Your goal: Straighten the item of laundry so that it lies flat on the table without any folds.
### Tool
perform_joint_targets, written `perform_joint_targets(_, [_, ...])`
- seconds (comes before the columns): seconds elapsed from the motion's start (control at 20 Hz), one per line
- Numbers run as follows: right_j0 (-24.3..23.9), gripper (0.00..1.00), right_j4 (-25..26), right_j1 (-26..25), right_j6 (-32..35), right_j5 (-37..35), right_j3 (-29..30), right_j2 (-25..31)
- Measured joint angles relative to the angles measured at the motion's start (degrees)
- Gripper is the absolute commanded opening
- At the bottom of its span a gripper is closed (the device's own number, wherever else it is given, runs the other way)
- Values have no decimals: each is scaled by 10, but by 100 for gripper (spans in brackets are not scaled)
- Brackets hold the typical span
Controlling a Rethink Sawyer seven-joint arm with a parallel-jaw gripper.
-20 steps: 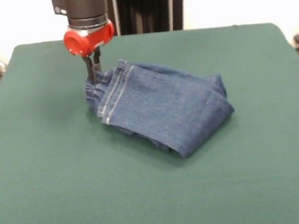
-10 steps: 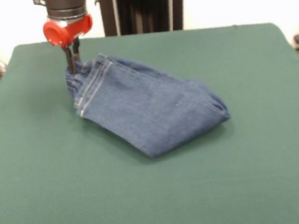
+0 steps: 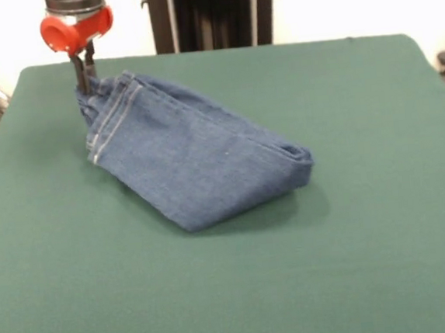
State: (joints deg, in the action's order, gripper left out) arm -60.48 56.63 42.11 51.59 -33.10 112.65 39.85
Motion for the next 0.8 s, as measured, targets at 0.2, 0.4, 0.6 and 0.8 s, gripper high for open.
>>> perform_joint_targets(0.2, [-27,0,-11,7,-23,-4,6,8])
perform_joint_targets(0.4, [-50,0,-17,11,-47,-10,9,15])
perform_joint_targets(0.6, [-68,0,-20,15,-72,-19,12,24])
perform_joint_targets(0.8, [-66,0,-20,15,-81,-21,12,24])
